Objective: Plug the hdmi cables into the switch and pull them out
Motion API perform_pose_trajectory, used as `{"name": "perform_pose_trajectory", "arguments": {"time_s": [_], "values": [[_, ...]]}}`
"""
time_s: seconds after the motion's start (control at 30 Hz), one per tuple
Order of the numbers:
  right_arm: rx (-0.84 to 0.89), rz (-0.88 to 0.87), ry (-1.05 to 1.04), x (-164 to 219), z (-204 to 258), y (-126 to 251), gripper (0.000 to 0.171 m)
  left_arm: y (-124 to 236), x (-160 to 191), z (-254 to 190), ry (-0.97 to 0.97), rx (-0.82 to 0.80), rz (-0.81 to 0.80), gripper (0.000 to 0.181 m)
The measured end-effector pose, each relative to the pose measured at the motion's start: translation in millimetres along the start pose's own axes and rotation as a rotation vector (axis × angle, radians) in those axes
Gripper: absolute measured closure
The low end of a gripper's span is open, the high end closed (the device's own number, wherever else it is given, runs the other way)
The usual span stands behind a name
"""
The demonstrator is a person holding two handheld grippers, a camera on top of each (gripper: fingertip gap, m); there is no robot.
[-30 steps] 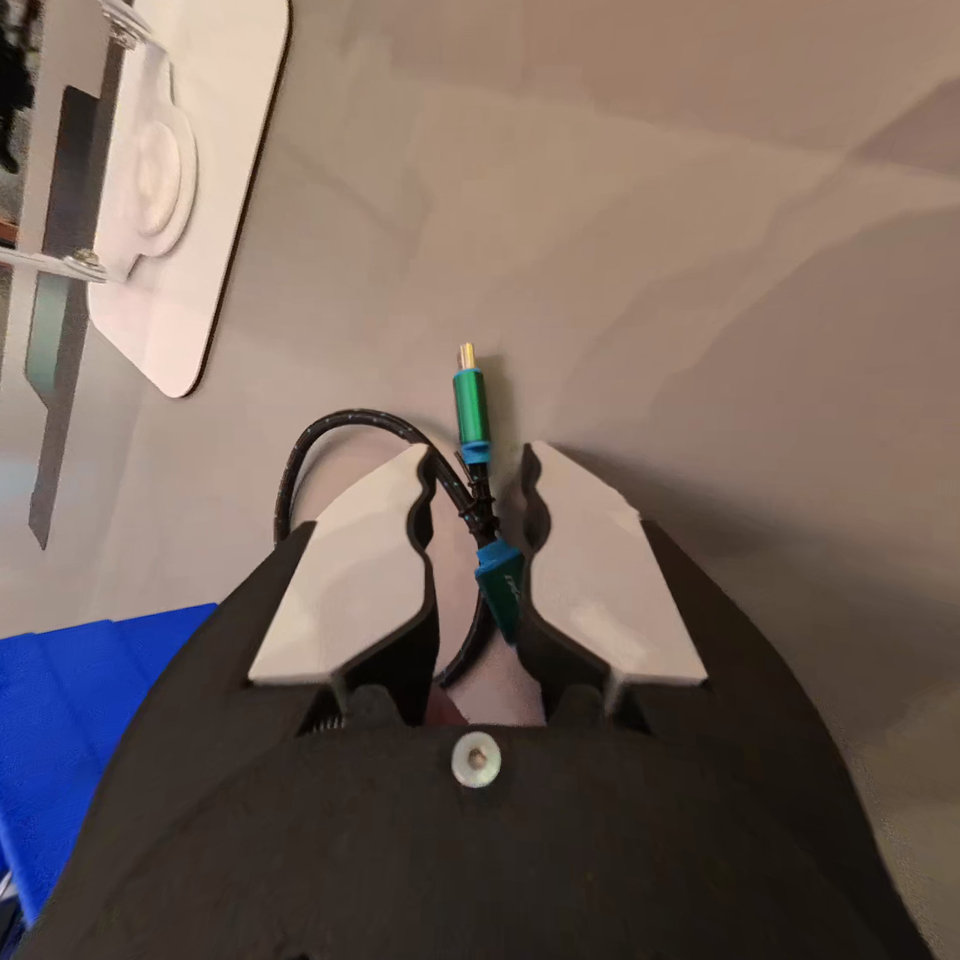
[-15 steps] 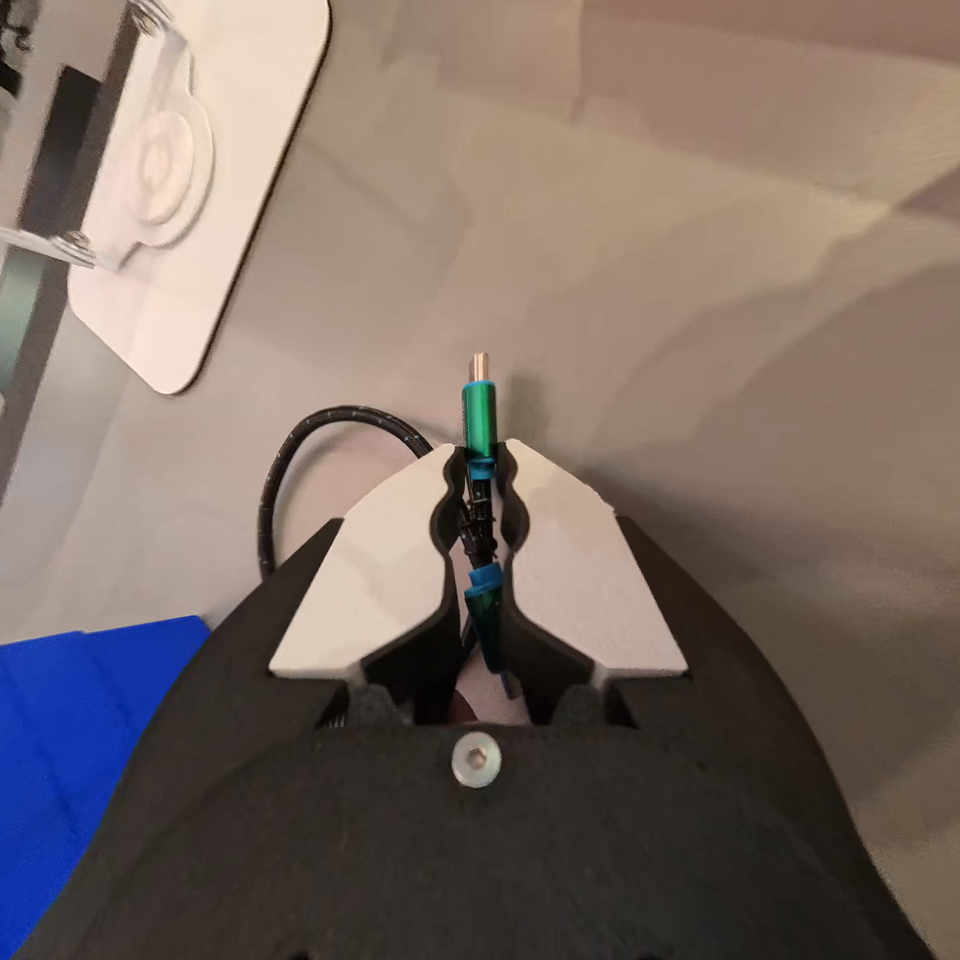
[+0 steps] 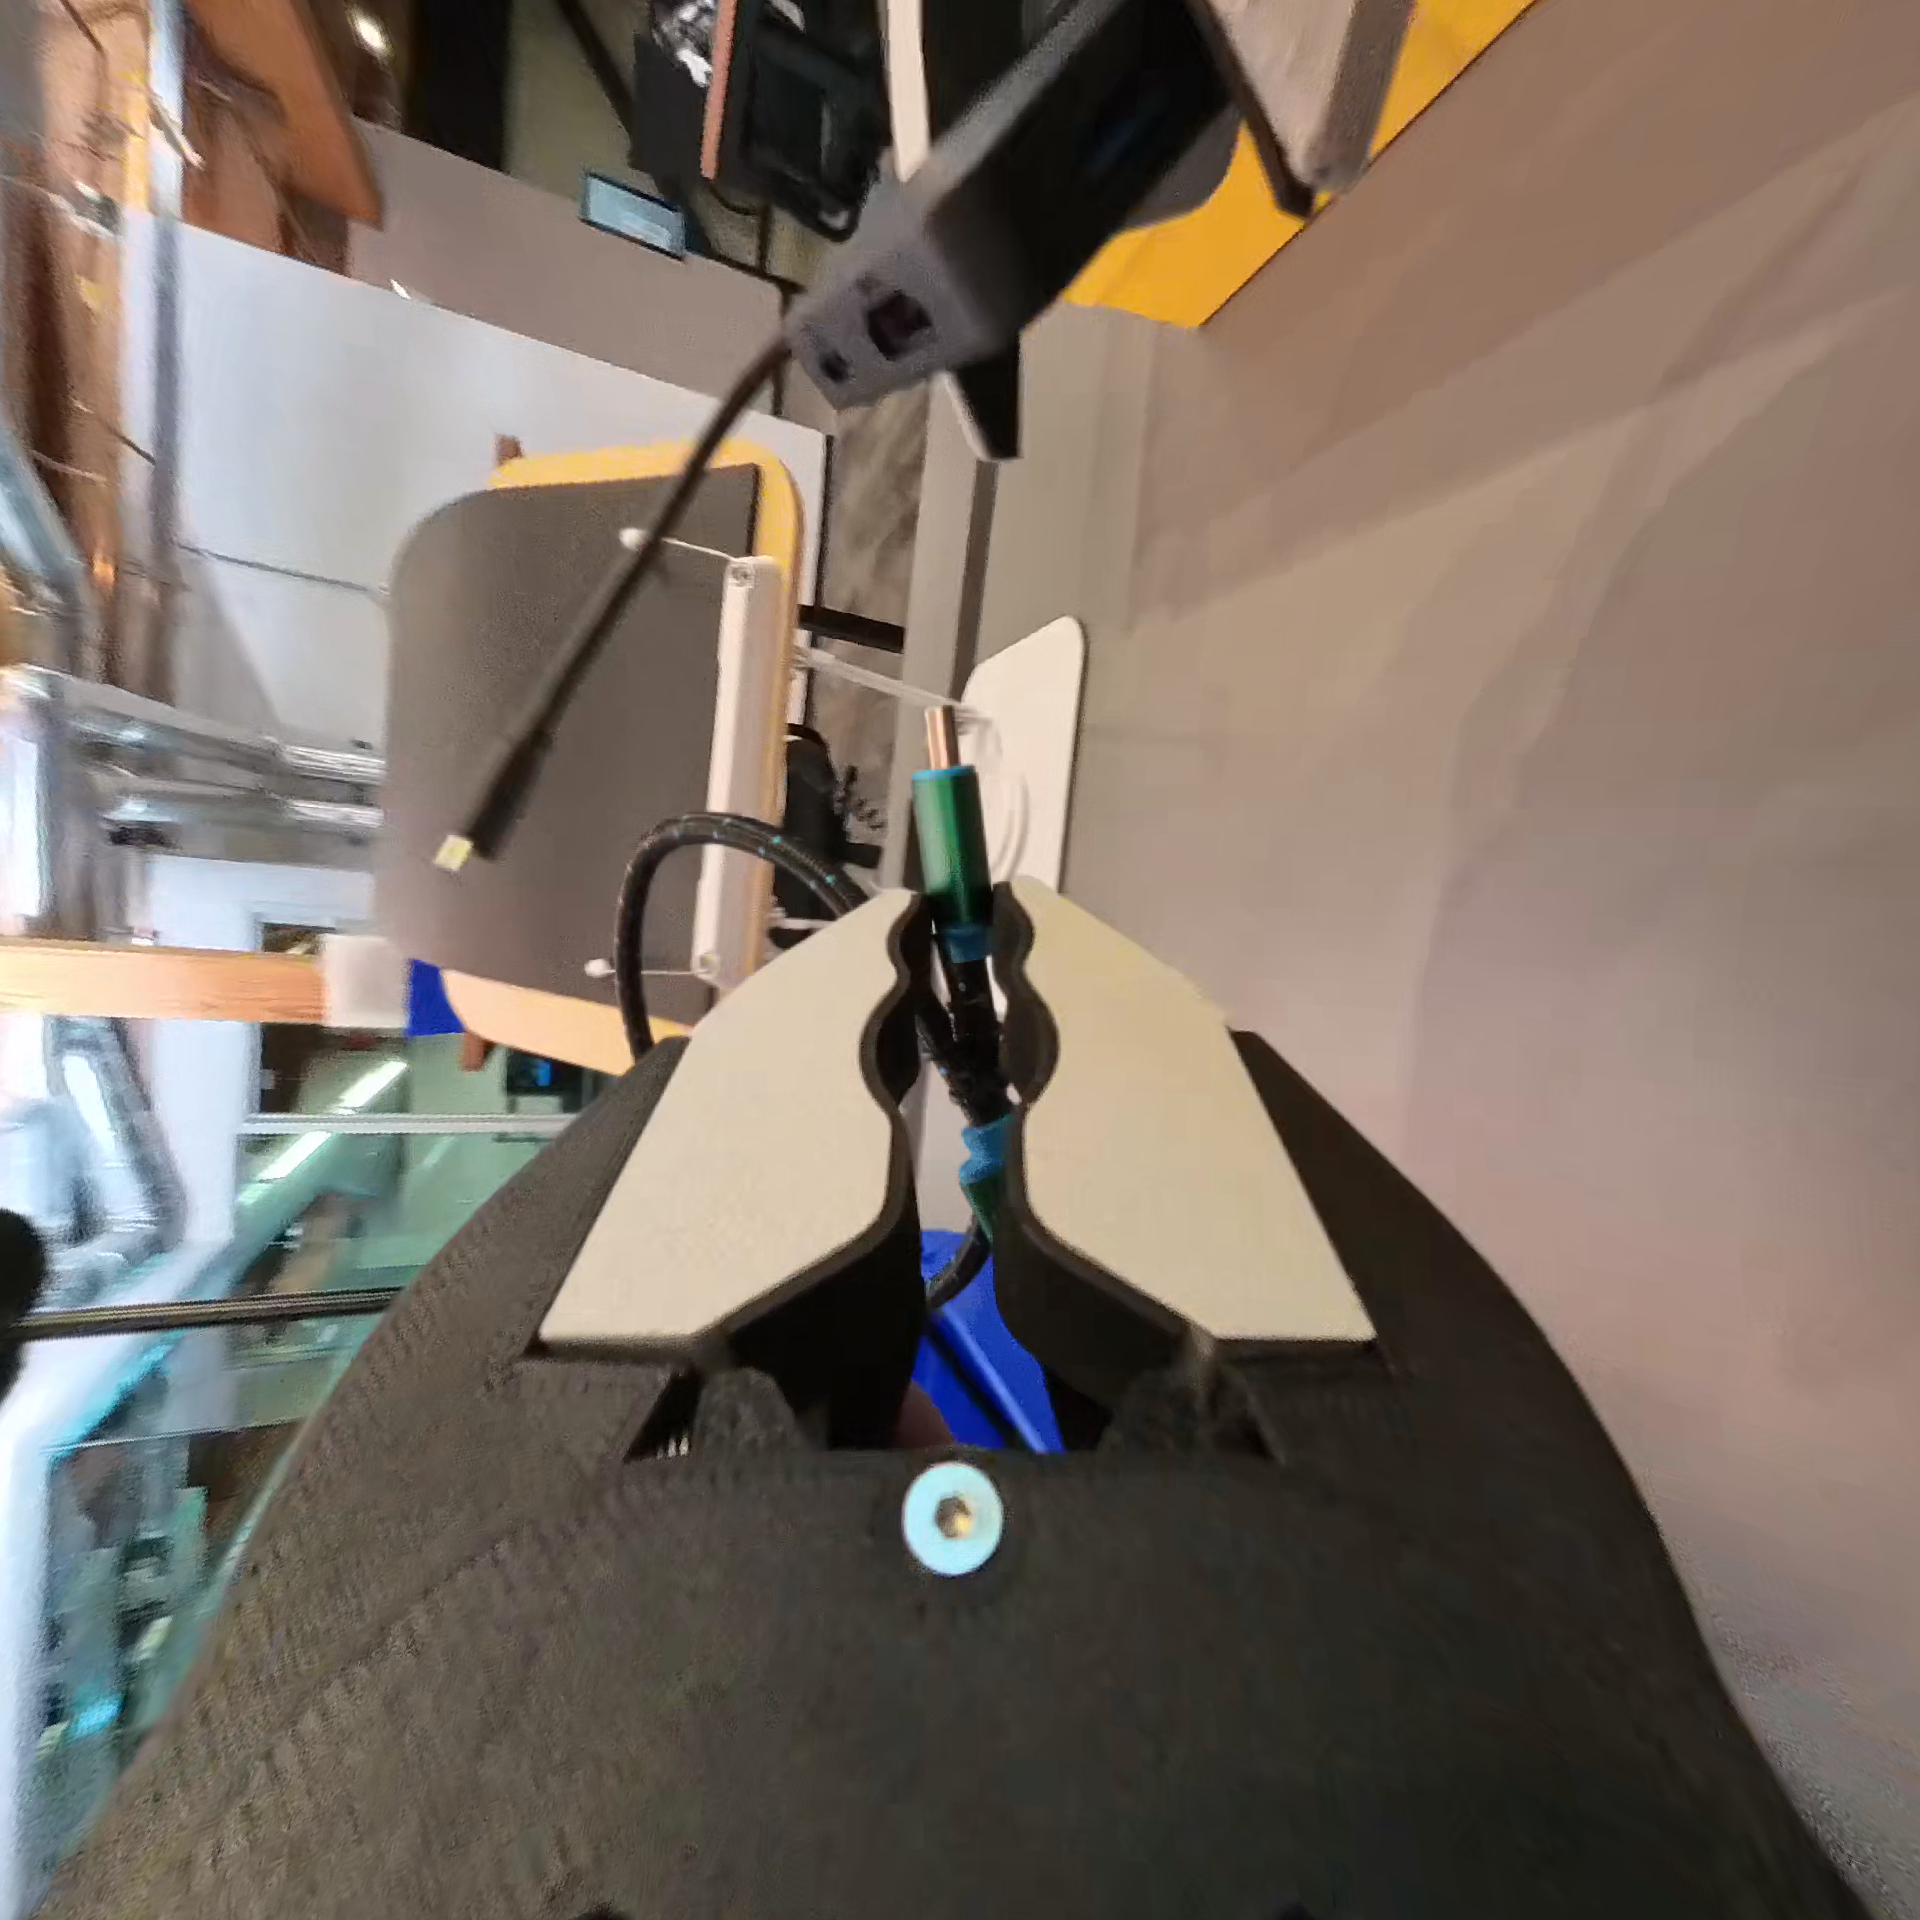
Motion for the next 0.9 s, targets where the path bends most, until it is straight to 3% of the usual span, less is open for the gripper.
{"name": "perform_pose_trajectory", "arguments": {"time_s": [0.03, 0.2, 0.9], "values": [[-0.009, 0.022, 0.002, 1.1, 1.4, -3.1, 0.095, 4.6, -0.2, -0.5, -0.030, -0.005, -0.010, 0.170], [-0.056, 0.131, -0.032, 11.4, 4.8, -17.3, 0.095, 18.2, -4.3, -11.7, -0.201, -0.004, -0.048, 0.171], [-0.116, 0.388, -0.140, 38.0, 6.6, -31.0, 0.095, 10.8, -10.7, -49.9, -0.406, -0.008, -0.049, 0.171]]}}
Point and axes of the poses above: each gripper's, where its closed fingertips meet, y back along the fingers, x out of its underside, z = x × y across the jaws, the point moved 8 cm from there along y, back along the fingers, and after that the axes turned 2 degrees about x, right-handed, at the moved point
